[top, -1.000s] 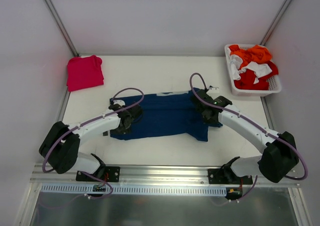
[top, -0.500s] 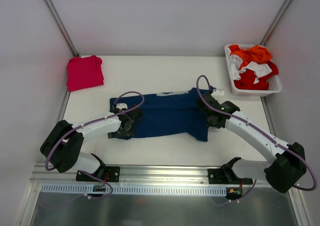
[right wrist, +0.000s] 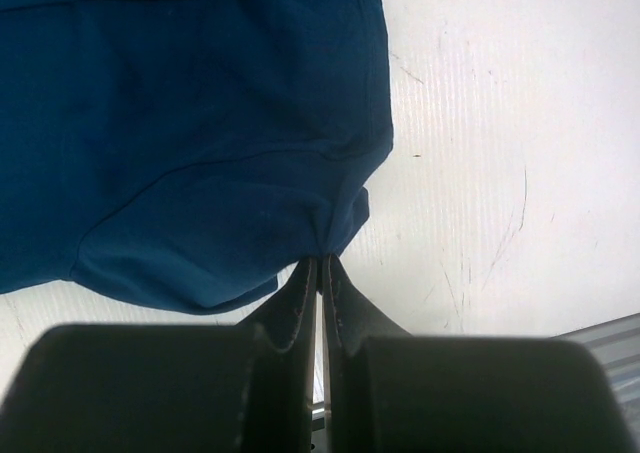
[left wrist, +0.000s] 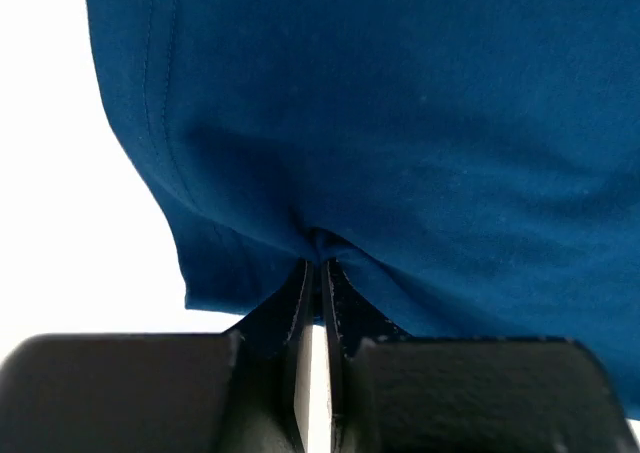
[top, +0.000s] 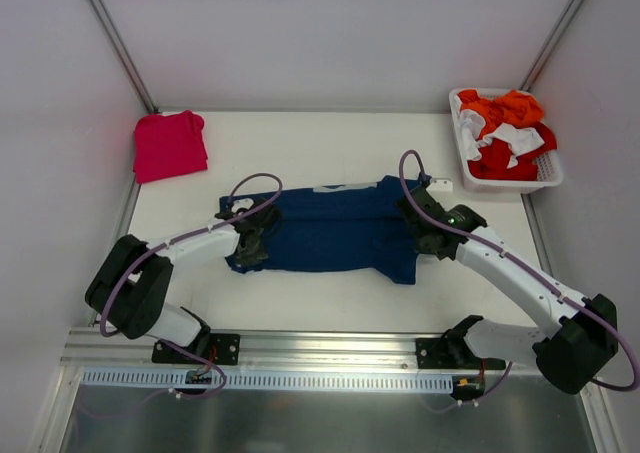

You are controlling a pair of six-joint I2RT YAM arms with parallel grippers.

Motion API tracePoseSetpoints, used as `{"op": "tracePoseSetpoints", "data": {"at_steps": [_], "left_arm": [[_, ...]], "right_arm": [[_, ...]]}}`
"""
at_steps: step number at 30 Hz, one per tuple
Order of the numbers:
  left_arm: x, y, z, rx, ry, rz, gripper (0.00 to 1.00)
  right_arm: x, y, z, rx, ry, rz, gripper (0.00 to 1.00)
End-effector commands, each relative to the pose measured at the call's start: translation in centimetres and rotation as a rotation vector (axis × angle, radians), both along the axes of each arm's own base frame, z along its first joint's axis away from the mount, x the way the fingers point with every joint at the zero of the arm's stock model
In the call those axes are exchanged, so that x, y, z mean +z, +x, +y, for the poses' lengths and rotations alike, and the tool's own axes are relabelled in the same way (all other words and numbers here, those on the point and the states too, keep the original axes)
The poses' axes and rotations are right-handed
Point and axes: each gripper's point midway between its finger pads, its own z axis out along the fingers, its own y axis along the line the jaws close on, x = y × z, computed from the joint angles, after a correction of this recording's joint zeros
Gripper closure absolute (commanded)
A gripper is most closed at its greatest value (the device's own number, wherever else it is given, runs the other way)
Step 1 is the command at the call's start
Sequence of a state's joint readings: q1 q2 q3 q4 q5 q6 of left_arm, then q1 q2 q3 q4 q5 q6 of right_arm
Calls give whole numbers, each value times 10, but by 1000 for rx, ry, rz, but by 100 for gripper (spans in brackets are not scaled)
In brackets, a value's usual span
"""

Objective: Fold and stack the t-shirts
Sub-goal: Grap the side of the flattened tshirt closest away from the robot with both arms

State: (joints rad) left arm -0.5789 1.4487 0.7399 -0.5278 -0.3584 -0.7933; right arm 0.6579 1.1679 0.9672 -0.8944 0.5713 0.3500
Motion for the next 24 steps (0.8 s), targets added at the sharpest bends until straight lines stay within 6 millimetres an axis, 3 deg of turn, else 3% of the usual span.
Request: {"op": "tracePoseSetpoints", "data": {"at_steps": [1, 7, 13, 19, 24], "left_arm": [[-22, -27, 17, 6, 64, 128, 100], [-20, -29, 20, 11, 70, 127, 100], [8, -30, 32, 34, 112, 64, 100], [48, -4, 41, 49, 187, -39, 100], [59, 17, 37, 42, 225, -46, 100]], "right_arm": [[6, -3, -7, -12, -13, -14, 99], [4, -3, -8, -11, -23, -9, 99], [6, 3, -7, -13, -41, -10, 99], [11, 19, 1, -11, -59, -7, 100], [20, 39, 8, -17, -59, -20, 99]]}}
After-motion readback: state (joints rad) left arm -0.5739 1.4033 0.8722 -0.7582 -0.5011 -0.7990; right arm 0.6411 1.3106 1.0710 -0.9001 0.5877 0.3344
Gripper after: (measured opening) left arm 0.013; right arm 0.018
